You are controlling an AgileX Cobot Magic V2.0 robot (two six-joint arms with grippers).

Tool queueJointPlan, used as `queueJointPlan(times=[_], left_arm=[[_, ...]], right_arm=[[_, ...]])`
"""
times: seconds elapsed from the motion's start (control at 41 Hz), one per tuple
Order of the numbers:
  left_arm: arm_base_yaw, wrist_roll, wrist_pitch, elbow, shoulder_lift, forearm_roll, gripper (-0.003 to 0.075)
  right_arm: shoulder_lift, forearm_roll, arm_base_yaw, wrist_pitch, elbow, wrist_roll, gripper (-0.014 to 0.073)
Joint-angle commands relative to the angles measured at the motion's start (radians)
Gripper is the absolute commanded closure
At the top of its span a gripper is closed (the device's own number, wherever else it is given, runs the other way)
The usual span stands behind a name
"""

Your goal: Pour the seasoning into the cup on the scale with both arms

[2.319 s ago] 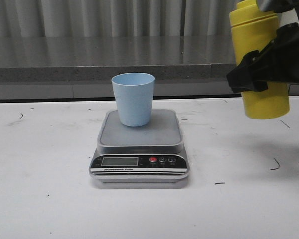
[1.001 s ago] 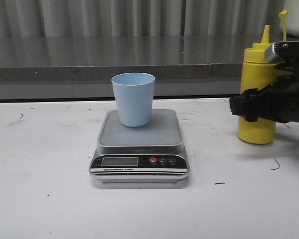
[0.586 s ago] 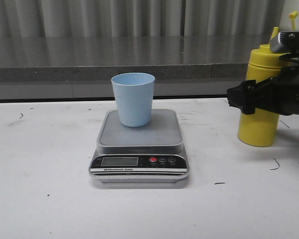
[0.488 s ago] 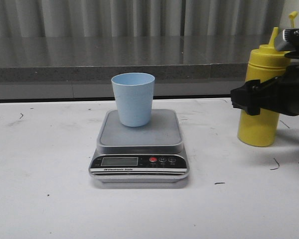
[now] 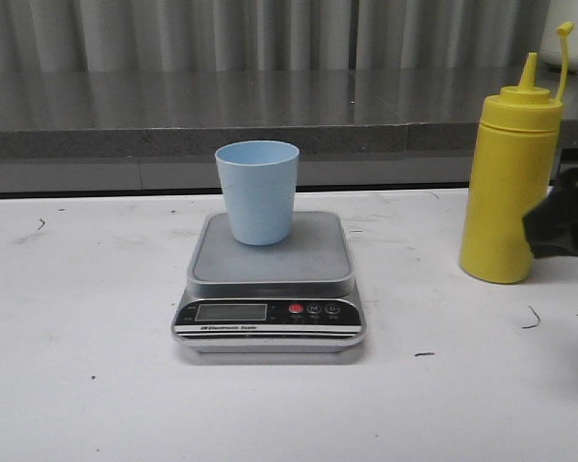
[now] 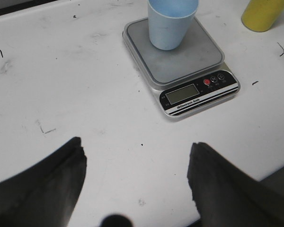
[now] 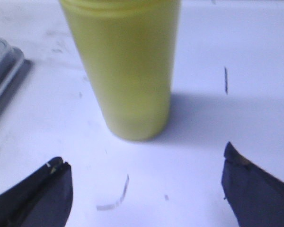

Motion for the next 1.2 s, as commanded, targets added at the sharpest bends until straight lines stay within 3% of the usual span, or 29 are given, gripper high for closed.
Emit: queueJointPlan(times=[0.0,0.171,0.293,0.732,1.172], left_arm=[[-0.008,-0.001,-0.065,-0.026,-0.003,-0.002,0.0262],[-0.008,-0.001,-0.065,-0.026,-0.003,-0.002,0.0262],[-0.008,-0.001,-0.065,-0.026,-0.003,-0.002,0.0262],[-0.008,-0.001,-0.065,-0.026,-0.003,-0.002,0.0262],[-0.008,-0.001,-0.067,-0.026,-0.003,-0.002,0.0262]], right_arm=[[-0.138,0.007,0.035,0.299,-0.057,0.044,-0.0061],[-0.292,0.097,0.155,0.865,-0.193,0.013,-0.0061],[-0.399,0.146,0.221,1.037,-0.267,-0.071,-0.0061],[-0.873,0.189,0.241,1.096,-0.281,-0.172,-0.0061],[-0.944,0.188,0.241,1.119,-0.280,-0.185,-0.0043]])
